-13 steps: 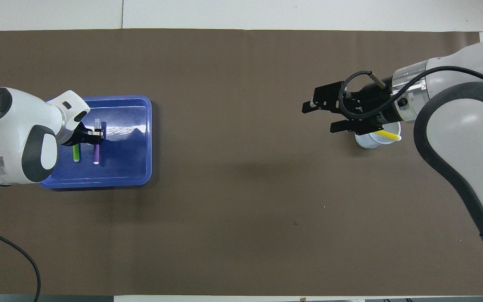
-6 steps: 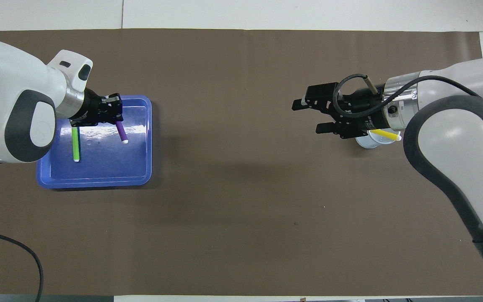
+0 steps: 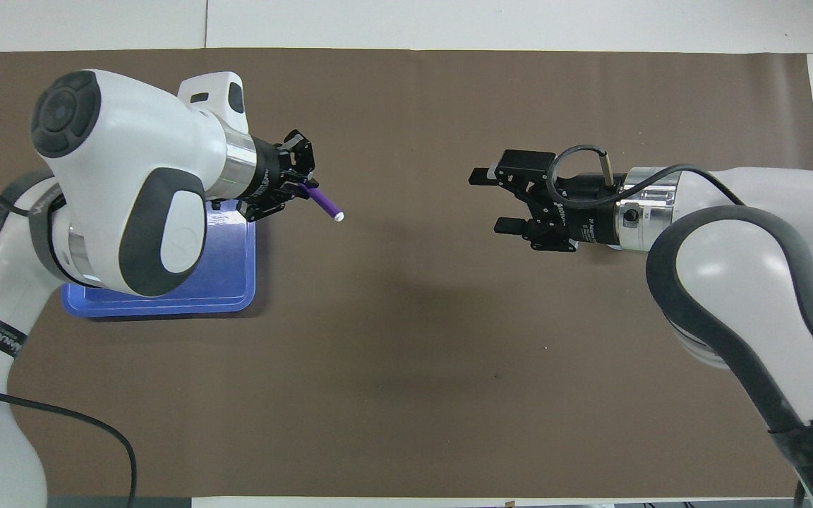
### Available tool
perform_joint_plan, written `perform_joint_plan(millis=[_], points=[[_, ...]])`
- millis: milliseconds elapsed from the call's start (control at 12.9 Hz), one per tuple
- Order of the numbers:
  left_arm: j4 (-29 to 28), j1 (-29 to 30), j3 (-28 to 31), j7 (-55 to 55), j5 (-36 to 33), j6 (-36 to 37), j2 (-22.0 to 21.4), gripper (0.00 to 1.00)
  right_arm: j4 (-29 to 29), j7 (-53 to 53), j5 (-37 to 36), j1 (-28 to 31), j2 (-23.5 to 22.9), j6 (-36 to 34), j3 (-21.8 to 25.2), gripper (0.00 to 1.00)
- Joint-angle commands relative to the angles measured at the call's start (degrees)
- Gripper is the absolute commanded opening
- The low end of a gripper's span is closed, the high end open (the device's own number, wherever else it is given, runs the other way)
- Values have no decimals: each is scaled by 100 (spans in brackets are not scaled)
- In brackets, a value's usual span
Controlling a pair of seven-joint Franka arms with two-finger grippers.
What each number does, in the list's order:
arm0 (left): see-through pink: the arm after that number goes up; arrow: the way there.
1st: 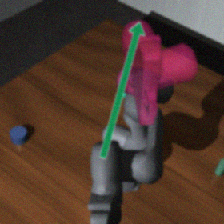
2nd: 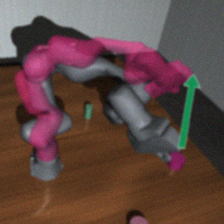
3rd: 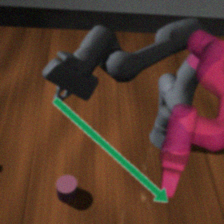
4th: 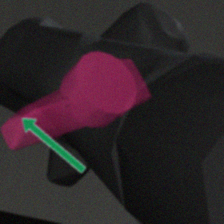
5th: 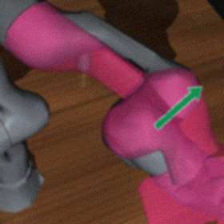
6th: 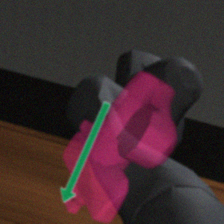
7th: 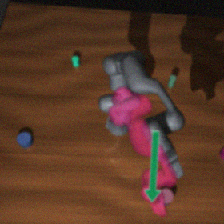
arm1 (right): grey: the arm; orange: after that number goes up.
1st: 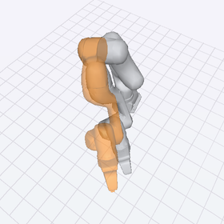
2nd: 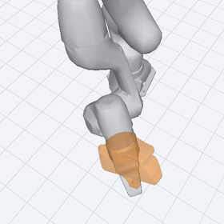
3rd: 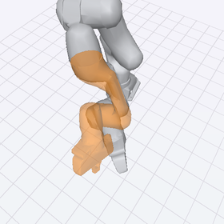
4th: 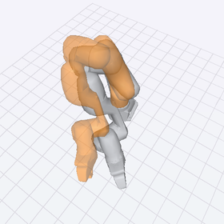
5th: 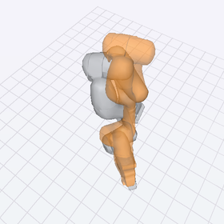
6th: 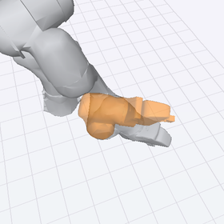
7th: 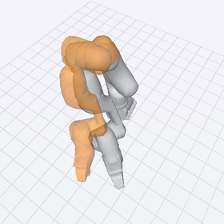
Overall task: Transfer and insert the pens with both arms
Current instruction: 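Lift the purple pen with the left gripper toward the right gripper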
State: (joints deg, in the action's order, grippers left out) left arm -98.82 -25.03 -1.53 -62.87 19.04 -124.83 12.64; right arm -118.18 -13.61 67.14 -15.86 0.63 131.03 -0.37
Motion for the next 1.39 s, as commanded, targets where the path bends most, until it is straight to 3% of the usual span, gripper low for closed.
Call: perform_joint_plan(millis=[0,309,1082,1314], points=[[109,-492,83,-1285,179,-611,133,0,-389,140,431,-338,253,572,-7,100],[118,-915,74,-2588,275,-1201,186,0,-574,701,431,-339,210,635,-7,100],[-14,-1469,56,-2863,311,-1149,151,0,-522,834,458,-269,121,626,1,83],[-41,-1496,65,-2863,311,-1140,133,0,-530,843,458,-269,121,635,1,64]])
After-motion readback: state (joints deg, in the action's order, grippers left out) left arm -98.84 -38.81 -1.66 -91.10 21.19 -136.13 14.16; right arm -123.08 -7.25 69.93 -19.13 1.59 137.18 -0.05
